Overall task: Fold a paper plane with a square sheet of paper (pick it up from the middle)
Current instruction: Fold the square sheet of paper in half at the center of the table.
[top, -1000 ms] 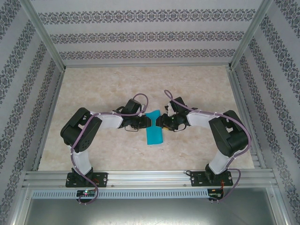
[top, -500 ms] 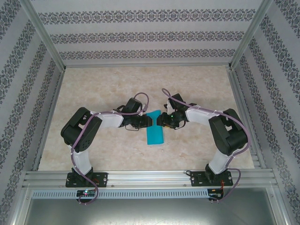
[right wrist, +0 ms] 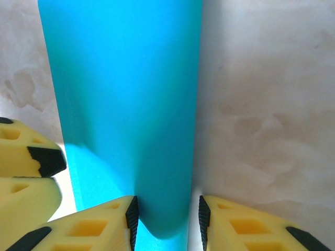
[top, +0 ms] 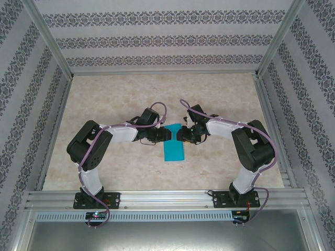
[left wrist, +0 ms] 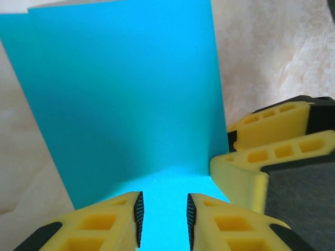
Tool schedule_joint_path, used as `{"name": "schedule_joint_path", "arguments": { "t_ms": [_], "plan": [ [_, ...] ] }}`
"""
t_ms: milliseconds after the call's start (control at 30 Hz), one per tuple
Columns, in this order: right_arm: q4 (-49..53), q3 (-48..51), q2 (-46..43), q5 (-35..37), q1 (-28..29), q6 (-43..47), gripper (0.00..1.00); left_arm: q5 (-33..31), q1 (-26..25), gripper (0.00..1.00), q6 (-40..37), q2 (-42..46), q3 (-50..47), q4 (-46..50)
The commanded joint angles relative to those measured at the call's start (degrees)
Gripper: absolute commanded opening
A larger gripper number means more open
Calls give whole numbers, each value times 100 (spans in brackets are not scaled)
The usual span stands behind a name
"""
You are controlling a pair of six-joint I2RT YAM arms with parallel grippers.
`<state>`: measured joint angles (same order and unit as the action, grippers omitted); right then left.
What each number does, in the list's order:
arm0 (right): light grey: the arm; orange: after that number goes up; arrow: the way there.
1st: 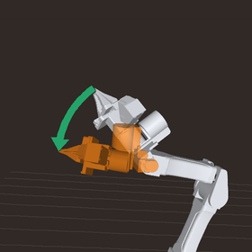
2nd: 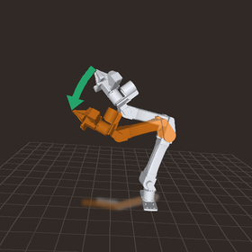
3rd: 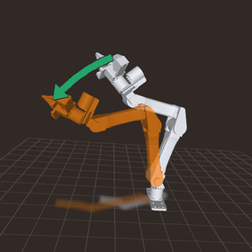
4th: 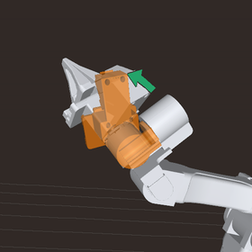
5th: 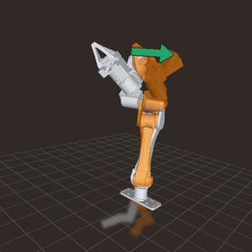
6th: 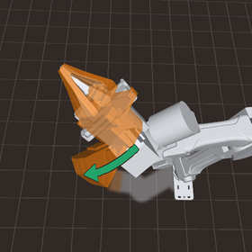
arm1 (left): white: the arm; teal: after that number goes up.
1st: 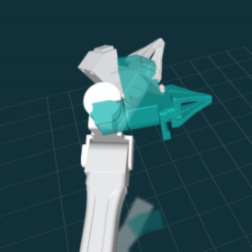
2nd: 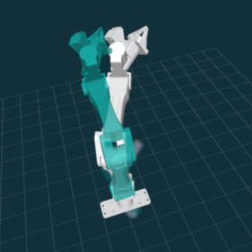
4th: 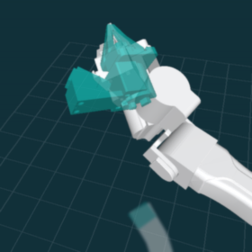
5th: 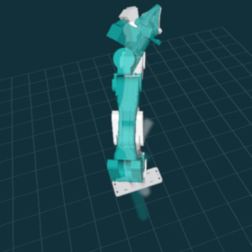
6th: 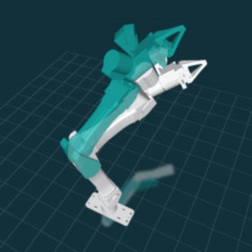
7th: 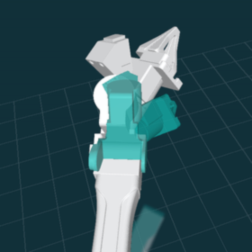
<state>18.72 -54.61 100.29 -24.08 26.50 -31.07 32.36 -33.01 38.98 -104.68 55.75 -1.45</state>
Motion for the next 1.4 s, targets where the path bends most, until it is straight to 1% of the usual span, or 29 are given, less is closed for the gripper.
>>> {"name": "schedule_joint_path", "arguments": {
  "t_ms": [0, 267, 433, 833, 1367],
  "plan": [
    [168, -103, 79, 214, 86, 40, 39, -86, -61, 32, -208, 351, 121, 292],
    [191, -195, 129, 342, 228, 23, 40, -374, -47, 35, -441, 726, 197, 777],
    [201, -286, 170, 355, 268, 4, 41, -451, -38, 36, -479, 904, 130, 892],
    [229, -270, 184, 397, 312, 31, 41, -512, 27, 38, -471, 1185, -110, 914],
    [510, -349, 219, 606, 309, 393, 39, -538, 144, 38, -508, 1353, -236, 972]
  ]
}}
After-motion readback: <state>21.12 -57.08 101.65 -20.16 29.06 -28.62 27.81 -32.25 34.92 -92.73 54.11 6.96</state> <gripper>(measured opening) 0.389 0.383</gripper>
